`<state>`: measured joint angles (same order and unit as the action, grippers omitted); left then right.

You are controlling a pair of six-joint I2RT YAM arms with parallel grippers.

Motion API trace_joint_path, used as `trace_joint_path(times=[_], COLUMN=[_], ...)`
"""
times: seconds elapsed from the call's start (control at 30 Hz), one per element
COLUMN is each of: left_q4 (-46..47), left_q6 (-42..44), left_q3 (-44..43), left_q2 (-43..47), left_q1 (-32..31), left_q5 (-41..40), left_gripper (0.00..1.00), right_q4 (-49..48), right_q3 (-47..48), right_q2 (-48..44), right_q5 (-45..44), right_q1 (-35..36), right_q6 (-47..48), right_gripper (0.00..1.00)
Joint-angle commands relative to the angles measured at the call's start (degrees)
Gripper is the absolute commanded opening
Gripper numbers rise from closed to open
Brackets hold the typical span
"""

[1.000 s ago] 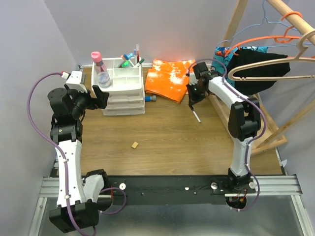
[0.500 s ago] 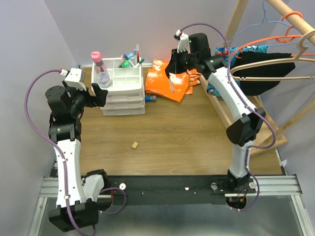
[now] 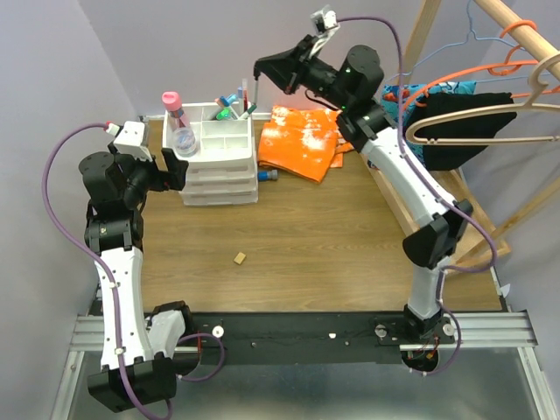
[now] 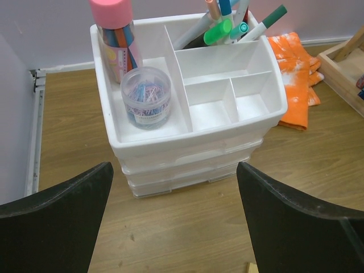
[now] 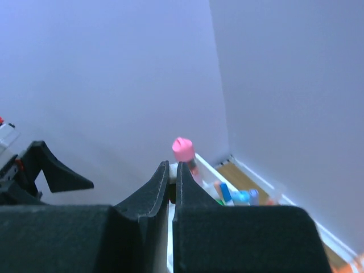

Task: Sort the stationery into containers
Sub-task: Place the pen in the storage box.

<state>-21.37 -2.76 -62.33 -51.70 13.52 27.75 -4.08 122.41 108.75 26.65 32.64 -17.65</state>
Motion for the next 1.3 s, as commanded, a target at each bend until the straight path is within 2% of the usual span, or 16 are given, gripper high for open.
trace_joint_path(times=[0.0, 0.17, 0.27, 0.73, 1.27], left_q4=[-2.4, -3.0, -3.4, -1.8, -2.2], left_q6=[2.2, 2.4, 2.4, 3.3, 2.9], left_q3=[-2.1, -1.6, -1.3, -0.4, -0.4], left_q2=[0.5, 0.7, 0.6, -0.9, -1.4], left_q1=[0.4, 0.4, 0.4, 1.2, 3.4], left_q5=[-1.7, -2.3, -2.8, -3.0, -2.1], left_gripper=[0.99, 0.99, 0.99, 0.99, 0.99], right_q4=[-9.9, -10.7, -10.5, -11.8, -12.4], right_q3=[5.7, 13.3, 14.6, 14.3, 7.6], right_q2=[9.5, 16.0, 18.3, 22.9, 23.6], right_q5=[-2.7, -4.9, -5.8, -6.7, -7.4], right_q1=[3.4, 4.8, 5.1, 5.2, 5.2], right_q6=[-0.2, 0.9, 1.4, 7.0, 12.3], right_gripper=[0.07, 0.07, 0.06, 0.07, 0.08])
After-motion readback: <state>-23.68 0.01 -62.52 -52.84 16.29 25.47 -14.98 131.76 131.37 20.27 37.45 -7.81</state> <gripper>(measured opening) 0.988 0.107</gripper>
